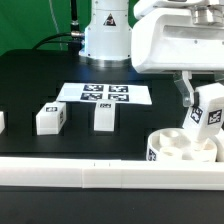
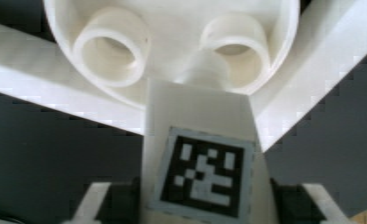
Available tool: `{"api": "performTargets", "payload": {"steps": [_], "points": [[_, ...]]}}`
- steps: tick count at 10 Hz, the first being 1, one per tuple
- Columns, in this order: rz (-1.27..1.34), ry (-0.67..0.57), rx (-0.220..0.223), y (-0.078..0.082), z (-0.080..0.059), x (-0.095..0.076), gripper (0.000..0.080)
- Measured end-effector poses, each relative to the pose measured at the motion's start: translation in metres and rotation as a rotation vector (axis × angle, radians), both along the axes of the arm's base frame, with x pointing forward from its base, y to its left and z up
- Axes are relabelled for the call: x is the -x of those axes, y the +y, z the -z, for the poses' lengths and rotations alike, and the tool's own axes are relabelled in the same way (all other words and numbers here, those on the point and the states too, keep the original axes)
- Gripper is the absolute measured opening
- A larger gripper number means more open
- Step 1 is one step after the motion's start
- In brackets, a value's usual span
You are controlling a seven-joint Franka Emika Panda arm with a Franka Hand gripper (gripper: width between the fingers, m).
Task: Assemble stool
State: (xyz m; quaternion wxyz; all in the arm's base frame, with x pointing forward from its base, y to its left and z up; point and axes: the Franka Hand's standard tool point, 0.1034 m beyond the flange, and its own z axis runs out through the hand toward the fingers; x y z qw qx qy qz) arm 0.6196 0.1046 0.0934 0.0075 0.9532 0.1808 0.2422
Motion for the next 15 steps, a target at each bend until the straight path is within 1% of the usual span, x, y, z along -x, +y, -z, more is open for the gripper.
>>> {"api": "performTargets", "payload": {"steps": [2, 3, 5, 8, 9, 11, 15], "points": [[-0.010, 0.002, -0.002, 0.008, -0.003, 0.001, 0.0325], [-0.012, -0.003, -0.003, 0.010, -0.006, 0.000, 0.0325], [-0.015, -0.007, -0.004, 0.011, -0.009, -0.001, 0.0325], [-0.016, -0.007, -0.004, 0.012, -0.007, 0.001, 0.0325], [-0.021, -0.002, -0.003, 0.014, -0.005, 0.005, 0.0325], [-0.024, 0.003, -0.003, 0.016, -0.002, 0.008, 0.0325], [-0.025, 0.020, 0.001, 0.015, 0.009, 0.012, 0.0325]]}}
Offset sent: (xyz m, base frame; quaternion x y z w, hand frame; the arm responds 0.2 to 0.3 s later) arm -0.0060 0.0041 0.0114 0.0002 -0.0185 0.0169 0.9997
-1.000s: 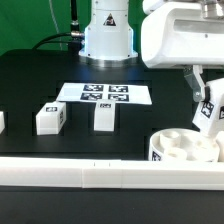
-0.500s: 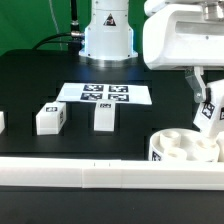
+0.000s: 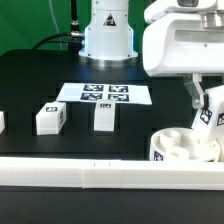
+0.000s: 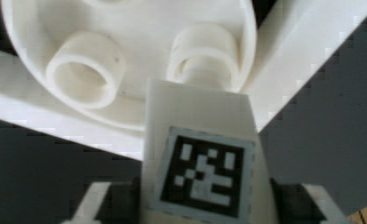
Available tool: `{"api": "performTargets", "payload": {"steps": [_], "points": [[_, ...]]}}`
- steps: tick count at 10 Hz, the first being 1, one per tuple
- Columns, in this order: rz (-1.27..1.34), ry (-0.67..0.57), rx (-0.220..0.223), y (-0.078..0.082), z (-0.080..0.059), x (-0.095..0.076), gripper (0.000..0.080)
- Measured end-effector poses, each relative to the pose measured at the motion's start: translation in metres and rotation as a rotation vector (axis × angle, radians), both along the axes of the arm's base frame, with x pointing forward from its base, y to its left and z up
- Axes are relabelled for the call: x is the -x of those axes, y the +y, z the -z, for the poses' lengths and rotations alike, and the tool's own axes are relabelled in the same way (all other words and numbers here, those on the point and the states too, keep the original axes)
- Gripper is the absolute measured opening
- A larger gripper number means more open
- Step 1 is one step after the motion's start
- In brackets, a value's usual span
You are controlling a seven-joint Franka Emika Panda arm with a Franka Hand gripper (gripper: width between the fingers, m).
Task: Assemble stool
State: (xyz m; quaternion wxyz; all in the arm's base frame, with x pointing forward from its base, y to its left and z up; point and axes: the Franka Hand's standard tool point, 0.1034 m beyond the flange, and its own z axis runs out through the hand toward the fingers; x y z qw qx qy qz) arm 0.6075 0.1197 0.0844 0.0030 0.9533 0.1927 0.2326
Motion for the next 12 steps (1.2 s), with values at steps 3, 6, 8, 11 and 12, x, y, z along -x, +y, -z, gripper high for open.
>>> {"api": "performTargets", "payload": {"steps": [3, 6, 8, 11, 12], "points": [[0.000, -0.005, 0.000, 0.000, 0.005, 0.000, 0.0325], [0.001, -0.034, -0.003, -0.001, 0.005, -0.001, 0.0325], [0.001, -0.034, -0.003, -0.001, 0.005, -0.001, 0.0379], [-0.007, -0.025, 0.004, -0.002, 0.001, -0.003, 0.0631], [-0.009, -0.025, 0.004, -0.002, -0.005, -0.004, 0.0644]]}}
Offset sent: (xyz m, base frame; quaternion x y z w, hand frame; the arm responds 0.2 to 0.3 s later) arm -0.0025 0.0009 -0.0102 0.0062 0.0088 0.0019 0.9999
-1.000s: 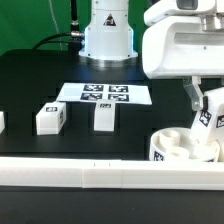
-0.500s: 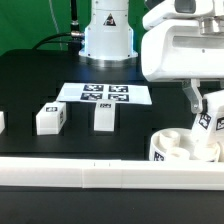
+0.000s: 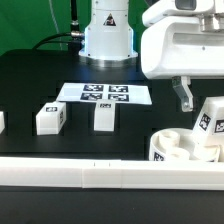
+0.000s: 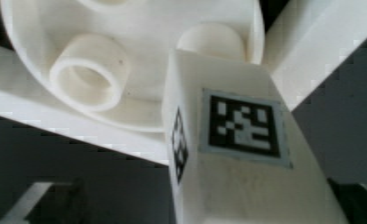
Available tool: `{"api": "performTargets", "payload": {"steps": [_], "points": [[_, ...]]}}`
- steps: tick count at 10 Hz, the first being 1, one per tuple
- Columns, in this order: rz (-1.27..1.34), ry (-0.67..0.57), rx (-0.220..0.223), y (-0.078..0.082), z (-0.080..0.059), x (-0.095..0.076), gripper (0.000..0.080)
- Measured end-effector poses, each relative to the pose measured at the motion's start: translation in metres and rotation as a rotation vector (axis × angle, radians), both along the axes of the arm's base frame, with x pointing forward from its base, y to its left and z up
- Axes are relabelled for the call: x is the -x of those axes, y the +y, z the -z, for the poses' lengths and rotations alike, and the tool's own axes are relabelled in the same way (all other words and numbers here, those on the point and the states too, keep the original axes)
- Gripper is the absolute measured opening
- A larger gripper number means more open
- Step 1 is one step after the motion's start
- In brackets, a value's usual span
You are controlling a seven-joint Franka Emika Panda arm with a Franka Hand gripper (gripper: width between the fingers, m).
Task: Assemble stool
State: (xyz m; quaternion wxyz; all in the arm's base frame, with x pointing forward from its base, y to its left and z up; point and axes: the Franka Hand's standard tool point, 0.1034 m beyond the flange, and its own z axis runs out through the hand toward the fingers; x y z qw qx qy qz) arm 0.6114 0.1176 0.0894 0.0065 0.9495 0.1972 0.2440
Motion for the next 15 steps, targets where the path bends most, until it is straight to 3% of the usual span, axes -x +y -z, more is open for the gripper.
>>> {"api": "performTargets", "payload": {"steps": [3, 9, 14, 15], "points": [[-0.001, 0.022, -0.001, 0.002, -0.029, -0.003, 0.0649], [0.002, 0.080, 0.008, -0.003, -0.013, 0.004, 0.0649], [0.028, 0.417, 0.043, 0.017, -0.015, 0.016, 0.0649], [0.024, 0.419, 0.044, 0.018, -0.015, 0.012, 0.0649]]}}
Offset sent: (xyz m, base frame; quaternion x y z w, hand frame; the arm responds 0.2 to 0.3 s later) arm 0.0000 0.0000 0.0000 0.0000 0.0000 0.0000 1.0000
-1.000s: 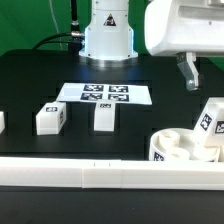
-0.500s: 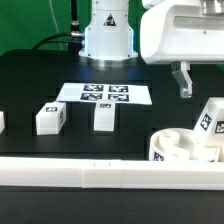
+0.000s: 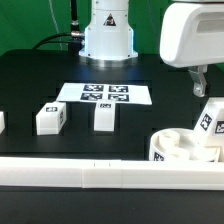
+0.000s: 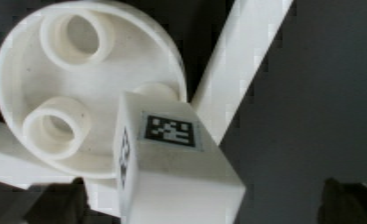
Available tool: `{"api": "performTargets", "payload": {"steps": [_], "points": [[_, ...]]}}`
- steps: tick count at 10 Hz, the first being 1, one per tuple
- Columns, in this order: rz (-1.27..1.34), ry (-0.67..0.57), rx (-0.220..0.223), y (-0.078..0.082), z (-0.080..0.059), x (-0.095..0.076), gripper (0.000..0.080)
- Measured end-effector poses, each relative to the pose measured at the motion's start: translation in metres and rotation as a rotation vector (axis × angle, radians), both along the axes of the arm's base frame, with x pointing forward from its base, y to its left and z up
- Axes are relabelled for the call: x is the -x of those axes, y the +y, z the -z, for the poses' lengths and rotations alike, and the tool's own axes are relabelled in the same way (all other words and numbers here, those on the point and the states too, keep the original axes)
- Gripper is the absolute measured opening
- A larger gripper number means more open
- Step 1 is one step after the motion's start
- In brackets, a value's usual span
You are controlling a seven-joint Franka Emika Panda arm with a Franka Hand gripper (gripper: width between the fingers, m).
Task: Assemble stool
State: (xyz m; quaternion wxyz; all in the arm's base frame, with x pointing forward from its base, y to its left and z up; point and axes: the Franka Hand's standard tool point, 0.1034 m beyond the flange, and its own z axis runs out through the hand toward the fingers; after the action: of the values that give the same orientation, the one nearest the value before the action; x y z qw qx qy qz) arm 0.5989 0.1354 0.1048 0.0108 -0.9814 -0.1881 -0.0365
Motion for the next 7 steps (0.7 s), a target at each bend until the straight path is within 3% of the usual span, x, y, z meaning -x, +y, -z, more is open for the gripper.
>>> {"api": "performTargets", "payload": {"steps": [2, 7], "points": [[-0.035, -0.003, 0.003, -0.002, 0.001, 0.000, 0.0649], [-0.408, -0.013, 0.045, -0.008, 0.005, -0.010, 0.0649]]}}
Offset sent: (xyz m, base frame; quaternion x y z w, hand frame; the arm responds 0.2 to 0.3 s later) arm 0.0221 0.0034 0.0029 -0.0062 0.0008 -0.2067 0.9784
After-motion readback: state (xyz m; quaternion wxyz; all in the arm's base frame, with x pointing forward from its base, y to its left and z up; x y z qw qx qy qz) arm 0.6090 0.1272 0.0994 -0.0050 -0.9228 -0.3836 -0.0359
